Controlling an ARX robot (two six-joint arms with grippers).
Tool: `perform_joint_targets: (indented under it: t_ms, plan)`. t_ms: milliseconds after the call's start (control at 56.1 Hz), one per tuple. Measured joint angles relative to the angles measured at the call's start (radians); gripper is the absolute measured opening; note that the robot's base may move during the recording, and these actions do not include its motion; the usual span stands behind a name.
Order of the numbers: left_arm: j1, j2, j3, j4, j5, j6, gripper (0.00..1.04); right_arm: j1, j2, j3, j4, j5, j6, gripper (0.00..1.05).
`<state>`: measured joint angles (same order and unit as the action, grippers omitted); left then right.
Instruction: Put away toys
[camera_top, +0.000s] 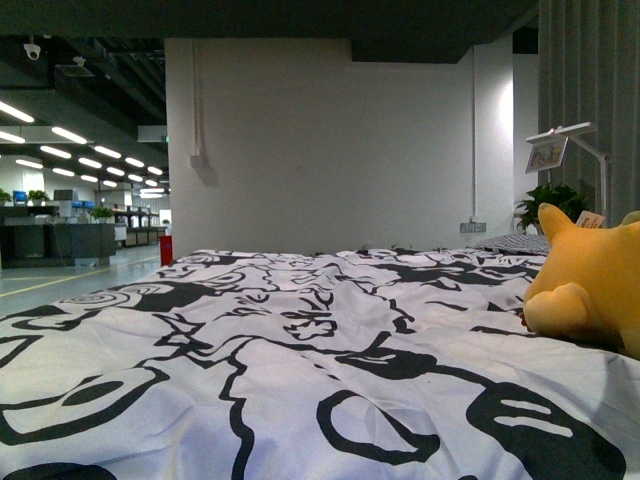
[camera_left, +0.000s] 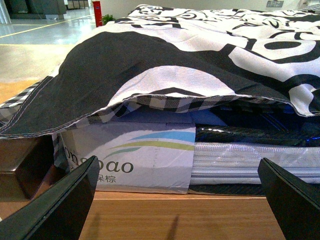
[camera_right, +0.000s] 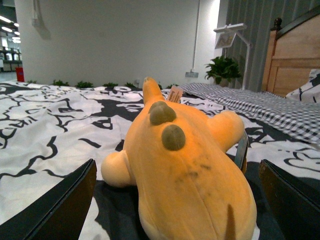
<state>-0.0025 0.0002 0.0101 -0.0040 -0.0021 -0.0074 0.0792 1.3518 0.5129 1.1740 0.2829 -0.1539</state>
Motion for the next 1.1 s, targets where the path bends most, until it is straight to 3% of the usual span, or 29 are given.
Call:
perform_joint_targets:
  t_ms: [659, 1033, 1105]
  plan:
    - [0.000, 0.000, 0.000, 0.000, 0.000, 0.000, 0.98, -0.068, 0.352, 0.293, 0.073, -0.069, -0.163, 0.98]
    - [0.000, 0.000, 0.000, 0.000, 0.000, 0.000, 0.98, -0.080, 0.422, 0.323, 0.100, -0.066, -0.206, 0.98]
    - [0.000, 0.000, 0.000, 0.000, 0.000, 0.000, 0.98, -0.080, 0.429, 0.323, 0.108, -0.062, -0.209, 0.88]
